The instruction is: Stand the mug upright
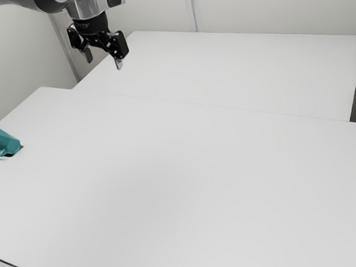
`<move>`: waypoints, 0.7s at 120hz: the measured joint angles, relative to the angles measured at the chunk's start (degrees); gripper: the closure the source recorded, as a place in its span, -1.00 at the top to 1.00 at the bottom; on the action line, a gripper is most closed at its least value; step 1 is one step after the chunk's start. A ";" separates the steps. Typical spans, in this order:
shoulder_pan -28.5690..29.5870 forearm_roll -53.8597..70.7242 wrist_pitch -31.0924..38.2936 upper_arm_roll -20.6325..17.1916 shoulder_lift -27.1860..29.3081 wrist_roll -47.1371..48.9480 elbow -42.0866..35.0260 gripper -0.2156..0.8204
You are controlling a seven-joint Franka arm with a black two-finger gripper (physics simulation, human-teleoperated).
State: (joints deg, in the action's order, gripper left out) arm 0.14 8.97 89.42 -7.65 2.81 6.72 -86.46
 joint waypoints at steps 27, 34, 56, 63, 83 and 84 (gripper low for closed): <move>2.09 0.44 4.66 0.00 5.07 0.38 -6.86 0.58; 3.45 -0.62 5.45 0.00 5.54 0.43 -7.96 0.58; 15.28 -11.67 7.54 0.00 5.53 -0.90 -9.77 0.58; 17.66 -14.65 9.72 0.01 5.00 -2.04 -11.14 0.58; 26.53 -30.80 15.13 0.02 0.19 -8.40 -13.13 0.58; 26.91 -31.58 15.30 0.03 -0.10 -8.81 -13.14 0.58</move>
State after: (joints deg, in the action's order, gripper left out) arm 27.05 -22.61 104.72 -7.62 2.71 -2.09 -99.60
